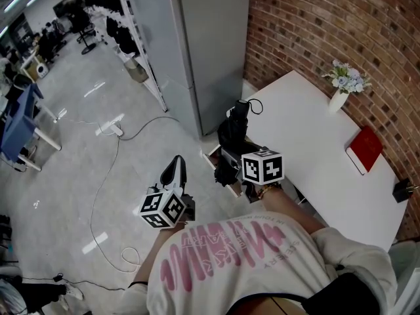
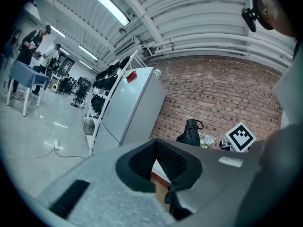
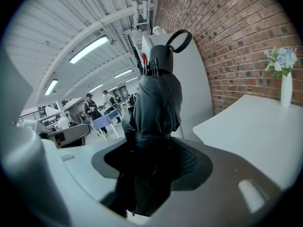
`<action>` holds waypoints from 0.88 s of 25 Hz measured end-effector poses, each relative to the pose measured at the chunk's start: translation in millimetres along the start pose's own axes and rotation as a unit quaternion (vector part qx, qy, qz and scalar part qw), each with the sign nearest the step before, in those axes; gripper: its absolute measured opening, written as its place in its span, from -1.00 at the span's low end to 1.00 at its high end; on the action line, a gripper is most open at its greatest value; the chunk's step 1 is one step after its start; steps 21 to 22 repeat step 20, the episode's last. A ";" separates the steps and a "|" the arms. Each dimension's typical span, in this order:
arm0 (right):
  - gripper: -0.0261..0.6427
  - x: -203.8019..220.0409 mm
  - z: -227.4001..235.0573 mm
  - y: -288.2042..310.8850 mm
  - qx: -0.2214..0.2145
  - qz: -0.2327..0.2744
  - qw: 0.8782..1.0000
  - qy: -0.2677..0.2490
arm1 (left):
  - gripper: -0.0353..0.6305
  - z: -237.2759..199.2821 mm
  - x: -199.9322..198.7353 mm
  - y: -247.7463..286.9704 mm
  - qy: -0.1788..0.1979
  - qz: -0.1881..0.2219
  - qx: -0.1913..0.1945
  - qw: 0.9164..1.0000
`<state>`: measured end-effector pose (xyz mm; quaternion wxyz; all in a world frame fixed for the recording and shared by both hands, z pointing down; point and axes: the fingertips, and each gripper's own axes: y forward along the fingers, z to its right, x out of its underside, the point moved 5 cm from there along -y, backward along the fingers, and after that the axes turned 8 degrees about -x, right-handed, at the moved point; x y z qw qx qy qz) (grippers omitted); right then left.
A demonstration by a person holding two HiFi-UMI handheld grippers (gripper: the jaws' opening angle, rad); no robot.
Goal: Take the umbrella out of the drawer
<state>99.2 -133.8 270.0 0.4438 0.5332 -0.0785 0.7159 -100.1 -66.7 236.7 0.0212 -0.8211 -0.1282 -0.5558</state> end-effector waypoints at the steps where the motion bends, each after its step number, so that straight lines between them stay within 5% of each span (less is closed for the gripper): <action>1: -0.14 1.9 1.0 1.1 0.002 -0.004 1.000 -0.001 | -0.88 -0.8 0.2 -0.1 0.000 -0.001 -0.001 1.000; 22: -0.14 12.2 14.8 14.6 0.012 -0.035 0.999 -0.001 | -0.88 -10.8 -0.1 6.8 -0.003 -0.001 -0.012 1.000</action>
